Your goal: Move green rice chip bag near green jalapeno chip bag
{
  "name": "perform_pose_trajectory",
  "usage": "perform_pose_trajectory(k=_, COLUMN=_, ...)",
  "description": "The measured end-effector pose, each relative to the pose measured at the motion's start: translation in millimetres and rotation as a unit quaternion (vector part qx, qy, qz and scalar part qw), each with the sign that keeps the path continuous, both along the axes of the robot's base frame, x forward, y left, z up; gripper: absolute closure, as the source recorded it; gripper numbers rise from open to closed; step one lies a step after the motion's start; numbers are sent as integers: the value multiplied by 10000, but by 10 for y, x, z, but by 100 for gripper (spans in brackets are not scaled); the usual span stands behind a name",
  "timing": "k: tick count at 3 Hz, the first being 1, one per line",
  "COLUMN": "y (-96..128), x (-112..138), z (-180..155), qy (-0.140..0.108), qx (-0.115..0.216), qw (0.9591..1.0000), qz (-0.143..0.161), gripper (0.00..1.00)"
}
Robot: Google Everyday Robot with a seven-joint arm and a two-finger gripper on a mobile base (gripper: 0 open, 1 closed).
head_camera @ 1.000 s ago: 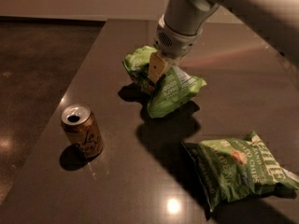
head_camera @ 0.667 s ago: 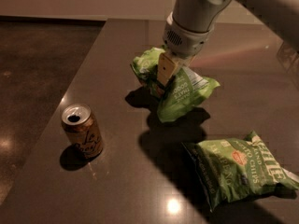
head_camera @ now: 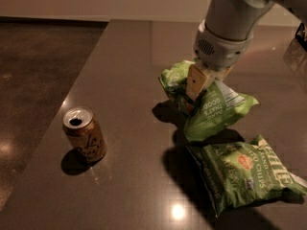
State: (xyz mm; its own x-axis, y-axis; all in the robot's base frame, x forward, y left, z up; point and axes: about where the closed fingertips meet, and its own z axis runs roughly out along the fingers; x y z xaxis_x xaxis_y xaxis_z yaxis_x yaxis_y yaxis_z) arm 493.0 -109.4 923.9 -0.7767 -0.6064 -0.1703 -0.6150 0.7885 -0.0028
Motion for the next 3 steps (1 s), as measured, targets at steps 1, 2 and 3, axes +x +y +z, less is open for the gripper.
perform_pose_trajectory(k=1, y=-210, x=-192, z=-28, qy=139, qx=0, qw=9995, qz=-289, gripper=84)
perform_pose_trajectory(k=2, y=-339, x=-274, z=-79, qy=242, qx=-9, qw=9986, qz=-461, gripper=62)
perform_pose_trajectory(k=3, y=-315, x=-243, z=-78, qy=184, qx=17, qw=9988, qz=-448, gripper=38)
